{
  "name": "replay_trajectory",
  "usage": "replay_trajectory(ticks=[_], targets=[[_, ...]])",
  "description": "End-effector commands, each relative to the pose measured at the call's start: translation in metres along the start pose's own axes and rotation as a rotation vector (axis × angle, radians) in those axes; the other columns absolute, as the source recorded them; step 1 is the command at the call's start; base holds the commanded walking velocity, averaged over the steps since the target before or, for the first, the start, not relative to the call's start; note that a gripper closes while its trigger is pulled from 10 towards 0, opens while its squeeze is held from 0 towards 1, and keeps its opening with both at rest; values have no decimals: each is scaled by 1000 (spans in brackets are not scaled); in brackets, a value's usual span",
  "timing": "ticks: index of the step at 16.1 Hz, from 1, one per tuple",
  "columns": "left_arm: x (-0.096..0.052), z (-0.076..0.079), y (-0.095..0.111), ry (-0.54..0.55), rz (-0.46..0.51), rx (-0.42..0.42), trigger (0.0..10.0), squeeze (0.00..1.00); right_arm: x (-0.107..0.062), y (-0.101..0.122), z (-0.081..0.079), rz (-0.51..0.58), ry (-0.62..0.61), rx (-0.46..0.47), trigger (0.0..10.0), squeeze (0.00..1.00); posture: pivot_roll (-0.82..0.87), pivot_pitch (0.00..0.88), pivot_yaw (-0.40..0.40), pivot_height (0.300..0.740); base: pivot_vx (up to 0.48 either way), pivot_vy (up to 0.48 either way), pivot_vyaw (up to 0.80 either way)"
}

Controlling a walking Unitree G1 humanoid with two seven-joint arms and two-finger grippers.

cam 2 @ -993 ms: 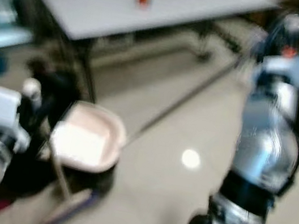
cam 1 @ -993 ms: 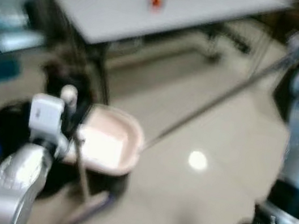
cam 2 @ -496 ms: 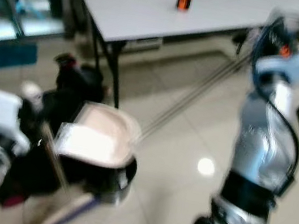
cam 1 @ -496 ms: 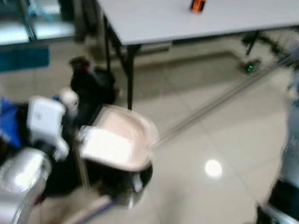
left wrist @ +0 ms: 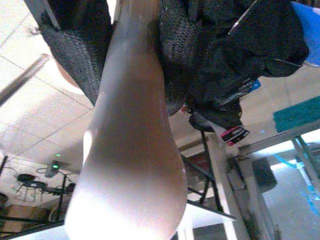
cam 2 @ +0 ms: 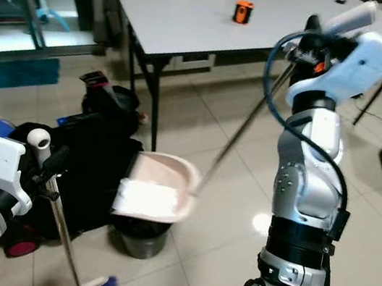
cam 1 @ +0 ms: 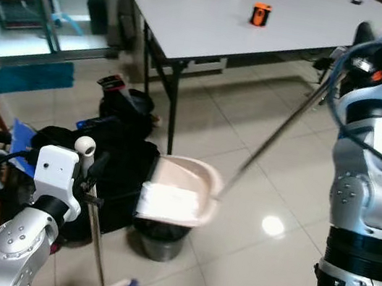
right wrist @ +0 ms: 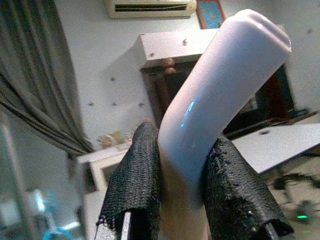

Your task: Sweep floor

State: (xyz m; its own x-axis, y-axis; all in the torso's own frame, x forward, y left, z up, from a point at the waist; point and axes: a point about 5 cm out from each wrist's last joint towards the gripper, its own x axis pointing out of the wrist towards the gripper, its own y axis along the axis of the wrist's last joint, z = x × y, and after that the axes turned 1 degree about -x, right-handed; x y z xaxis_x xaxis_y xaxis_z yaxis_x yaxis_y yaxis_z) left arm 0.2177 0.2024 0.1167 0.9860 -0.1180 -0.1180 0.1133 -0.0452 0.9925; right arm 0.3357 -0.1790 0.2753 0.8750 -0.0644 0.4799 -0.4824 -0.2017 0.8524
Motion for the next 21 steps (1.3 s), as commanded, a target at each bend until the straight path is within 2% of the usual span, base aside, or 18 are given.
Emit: replay_trajectory(ticks=[1, 4, 5, 9, 13, 16, 21], targets=[[0, 0, 9, -2, 32, 14, 10000, 0, 4, 9, -8, 73, 29, -2, 10000, 0, 108, 0, 38, 740, 0, 0, 0], [0, -1, 8, 6, 31, 11, 10000, 0, 6, -4, -23, 75, 97, -31, 10000, 0, 122, 0, 35, 740, 0, 0, 0], [0, -1, 8, 11, 30, 8, 10000, 0, 6, -13, -33, 78, 152, -56, 10000, 0, 122, 0, 35, 740, 0, 0, 0], [-2, 0, 8, 17, 31, 6, 10000, 0, 8, -23, -50, 95, 208, -69, 10000, 0, 136, 0, 28, 740, 0, 0, 0], [-6, 1, 9, 29, 32, 4, 10000, 0, 12, -26, -54, 120, 173, -30, 10000, 0, 148, 0, 21, 740, 0, 0, 0], [-13, 2, 10, 44, 33, 9, 10000, 0, 16, -27, -54, 133, 136, -14, 10000, 0, 160, 22, 17, 740, 0, 0, 0], [-33, 0, 10, 94, 4, 19, 10000, 0, 29, -31, -81, 155, 183, -3, 10000, 0, 202, 73, 1, 740, 0, 0, 0]])
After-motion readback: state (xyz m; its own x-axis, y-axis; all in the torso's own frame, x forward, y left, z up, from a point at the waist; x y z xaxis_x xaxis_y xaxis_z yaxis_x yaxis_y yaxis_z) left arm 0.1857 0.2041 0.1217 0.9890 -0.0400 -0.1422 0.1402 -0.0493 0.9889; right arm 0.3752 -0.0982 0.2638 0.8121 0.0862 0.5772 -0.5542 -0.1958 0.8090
